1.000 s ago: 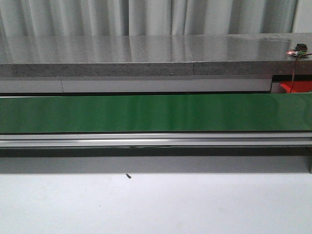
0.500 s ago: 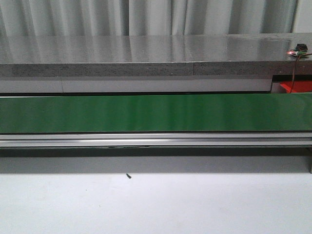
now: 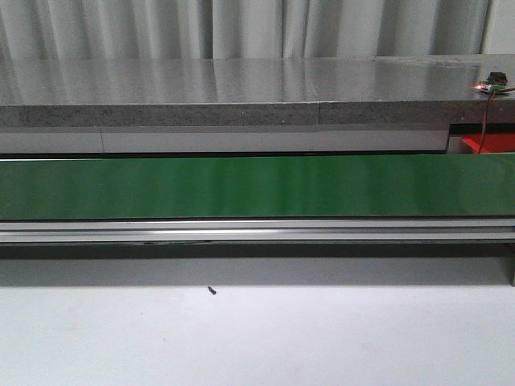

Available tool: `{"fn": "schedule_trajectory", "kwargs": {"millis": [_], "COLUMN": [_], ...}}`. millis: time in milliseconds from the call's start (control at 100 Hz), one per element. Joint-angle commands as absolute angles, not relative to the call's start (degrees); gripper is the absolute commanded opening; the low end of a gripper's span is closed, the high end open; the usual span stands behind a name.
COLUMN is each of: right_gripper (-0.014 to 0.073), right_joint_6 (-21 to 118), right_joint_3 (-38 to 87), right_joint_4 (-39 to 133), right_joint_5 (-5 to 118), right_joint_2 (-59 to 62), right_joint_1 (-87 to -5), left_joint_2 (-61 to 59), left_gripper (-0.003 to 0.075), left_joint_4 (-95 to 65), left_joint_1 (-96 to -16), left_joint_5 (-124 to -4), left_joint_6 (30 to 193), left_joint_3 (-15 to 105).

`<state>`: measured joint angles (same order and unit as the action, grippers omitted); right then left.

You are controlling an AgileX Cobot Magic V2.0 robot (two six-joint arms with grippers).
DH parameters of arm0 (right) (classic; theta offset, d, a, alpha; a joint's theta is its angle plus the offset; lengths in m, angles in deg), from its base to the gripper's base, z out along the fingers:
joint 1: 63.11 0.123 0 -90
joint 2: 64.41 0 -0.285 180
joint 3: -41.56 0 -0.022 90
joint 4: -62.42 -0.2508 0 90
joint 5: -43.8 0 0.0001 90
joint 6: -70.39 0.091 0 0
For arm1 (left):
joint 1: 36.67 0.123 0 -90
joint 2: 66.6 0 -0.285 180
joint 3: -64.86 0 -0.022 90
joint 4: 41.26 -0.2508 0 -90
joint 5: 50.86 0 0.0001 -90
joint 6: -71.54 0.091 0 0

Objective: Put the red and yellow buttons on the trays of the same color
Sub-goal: 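Carry the red button onto the green belt and release it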

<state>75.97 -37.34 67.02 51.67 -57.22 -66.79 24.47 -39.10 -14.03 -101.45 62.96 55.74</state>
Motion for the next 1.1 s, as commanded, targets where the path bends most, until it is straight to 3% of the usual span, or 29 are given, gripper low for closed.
{"fn": "schedule_trajectory", "kwargs": {"millis": [0,420,510,750,1090], "right_gripper": [-0.0067,-0.0067,-0.0067,-0.0067,-0.0067], "right_joint_6": [75.5,75.5,75.5,75.5,75.5], "right_joint_3": [-36.3,-36.3,-36.3,-36.3,-36.3], "right_joint_4": [67.1,67.1,67.1,67.1,67.1], "right_joint_5": [47.6,47.6,47.6,47.6,47.6], "right_joint_2": [-58.3,-58.3,-58.3,-58.3,-58.3], "right_joint_1": [-66.7,-66.7,-66.7,-66.7,-66.7], "left_joint_2": [24.0,32.6,33.5,34.2,30.4], "left_gripper": [0.0114,0.0128,0.02,0.0503,0.0533], "left_joint_4": [-38.5,-38.3,-38.3,-37.9,-30.2], "left_joint_1": [-16.7,-23.5,-23.6,-23.6,-23.7], "left_joint_5": [-100.6,-100.1,-100.1,-100.2,-99.3], "left_joint_6": [63.1,63.1,63.1,63.1,67.0], "left_joint_3": [60.0,61.4,61.4,61.4,61.7]}}
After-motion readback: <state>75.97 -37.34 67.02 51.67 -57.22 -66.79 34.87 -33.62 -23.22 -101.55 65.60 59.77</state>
